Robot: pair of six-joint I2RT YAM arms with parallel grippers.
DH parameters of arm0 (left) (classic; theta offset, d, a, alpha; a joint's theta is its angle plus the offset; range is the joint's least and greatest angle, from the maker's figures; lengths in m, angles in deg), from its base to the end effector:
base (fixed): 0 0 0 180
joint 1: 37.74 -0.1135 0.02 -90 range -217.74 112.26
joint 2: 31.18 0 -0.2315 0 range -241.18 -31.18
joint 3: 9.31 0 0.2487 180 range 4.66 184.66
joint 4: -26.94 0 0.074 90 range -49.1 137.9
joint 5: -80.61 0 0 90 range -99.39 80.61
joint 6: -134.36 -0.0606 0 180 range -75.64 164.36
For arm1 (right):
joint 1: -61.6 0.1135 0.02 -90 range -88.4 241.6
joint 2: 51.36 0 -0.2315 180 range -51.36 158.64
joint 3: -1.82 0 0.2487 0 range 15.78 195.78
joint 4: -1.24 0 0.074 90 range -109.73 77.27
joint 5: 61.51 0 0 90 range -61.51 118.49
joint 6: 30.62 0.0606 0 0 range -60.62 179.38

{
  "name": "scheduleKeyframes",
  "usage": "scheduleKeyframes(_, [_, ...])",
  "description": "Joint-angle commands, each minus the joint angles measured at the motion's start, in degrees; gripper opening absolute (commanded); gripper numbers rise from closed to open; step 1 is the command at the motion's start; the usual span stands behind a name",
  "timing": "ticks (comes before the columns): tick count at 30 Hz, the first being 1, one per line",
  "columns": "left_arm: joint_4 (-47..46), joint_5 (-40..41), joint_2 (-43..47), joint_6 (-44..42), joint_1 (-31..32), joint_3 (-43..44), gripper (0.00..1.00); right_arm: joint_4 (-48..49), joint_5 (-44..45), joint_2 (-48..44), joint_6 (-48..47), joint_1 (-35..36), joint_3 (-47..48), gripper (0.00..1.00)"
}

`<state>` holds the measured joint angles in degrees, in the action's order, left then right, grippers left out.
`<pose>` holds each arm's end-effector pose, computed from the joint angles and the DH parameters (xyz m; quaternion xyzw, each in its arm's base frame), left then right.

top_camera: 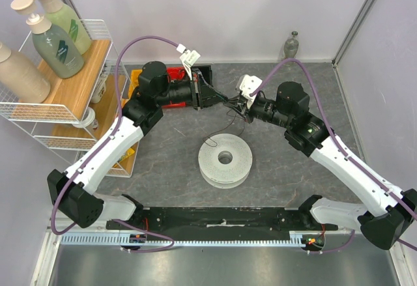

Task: Wrap the cables

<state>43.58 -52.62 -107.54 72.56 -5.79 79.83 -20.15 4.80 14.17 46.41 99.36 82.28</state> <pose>0.2545 -0.2076 0.3855 0.2736 0.6706 -0.5510 0.4145 0.2168 0.1987 0.3737 -0.4362 0.6010 0.2895 0.6039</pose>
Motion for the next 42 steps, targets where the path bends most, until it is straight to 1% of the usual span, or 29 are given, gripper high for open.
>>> scheduleKeyframes(1, [-1.1, -0.3, -0.4, 1.4, 0.4, 1.9, 0.02, 2.3, 0.1, -0.3, 0.0, 0.2, 2.7, 0.0])
scheduleKeyframes(3, [-1.5, -0.4, -0.3, 1.9, 0.4, 1.9, 0.02, 2.1, 0.3, -0.3, 0.1, 0.2, 2.7, 0.0])
scheduleKeyframes(5, [-2.2, -0.2, 0.0, 2.0, 0.3, 1.8, 0.02, 1.5, 0.8, -0.5, 0.3, 0.2, 2.5, 0.19])
scheduleKeyframes(6, [-2.5, -0.1, 0.2, 2.2, 0.2, 1.8, 0.02, 1.4, 1.2, -0.7, 0.3, 0.2, 2.2, 0.27])
scheduleKeyframes(9, [-2.5, -0.5, 0.2, 3.4, -0.3, 2.3, 0.02, 1.5, 3.2, -2.0, 0.1, 0.1, 1.1, 0.46])
scheduleKeyframes(11, [-5.0, -1.1, 0.2, 5.4, -1.3, 2.1, 0.02, 1.6, 3.4, -3.1, -0.2, -0.1, 0.3, 0.45])
scheduleKeyframes(14, [-7.4, -2.7, -0.1, 8.0, -2.5, 1.7, 0.02, 1.8, 1.9, -4.8, -0.7, -0.9, -0.5, 0.38])
scheduleKeyframes(16, [-10.7, -5.0, -0.2, 10.0, -3.3, 0.9, 0.02, 1.7, 1.0, -5.9, -0.8, -1.5, -1.1, 0.37])
scheduleKeyframes(18, [-12.3, -6.8, -0.5, 11.1, -3.6, 0.7, 0.02, 1.5, -0.6, -6.7, -0.7, -2.2, -1.5, 0.39])
scheduleKeyframes(19, [-13.3, -7.9, -0.5, 12.1, -3.7, 0.3, 0.02, 1.5, -1.5, -6.9, -0.6, -2.5, -1.5, 0.42])
scheduleKeyframes(21, [-15.5, -8.9, -0.5, 13.0, -3.8, -0.4, 0.02, 1.4, -2.9, -6.8, -0.5, -2.8, -1.3, 0.5])
scheduleKeyframes(22, [-15.5, -9.1, -0.5, 13.4, -3.8, -0.4, 0.02, 1.4, -3.2, -6.7, -0.4, -2.8, -1.2, 0.54])
scheduleKeyframes(25, [-15.8, -9.6, -0.5, 13.5, -3.8, -0.6, 0.01, 1.7, -4.0, -5.7, 0.0, -2.8, -0.1, 0.56])
scheduleKeyframes(27, [-15.8, -9.4, -0.3, 13.5, -3.8, -0.7, 0.02, 2.4, -4.7, -5.1, 0.6, -2.8, 0.5, 0.56])
scheduleKeyframes(32, [-14.7, -9.4, -0.5, 12.5, -3.7, -0.6, 0.01, 3.5, -7.4, -3.6, 1.8, -2.8, 2.4, 0.49])
scheduleKeyframes(42, [-11.6, -8.7, -0.2, 8.4, -3.6, -0.6, 0.02, 3.2, -6.9, -3.4, 2.5, -2.7, 2.8, 0.48])
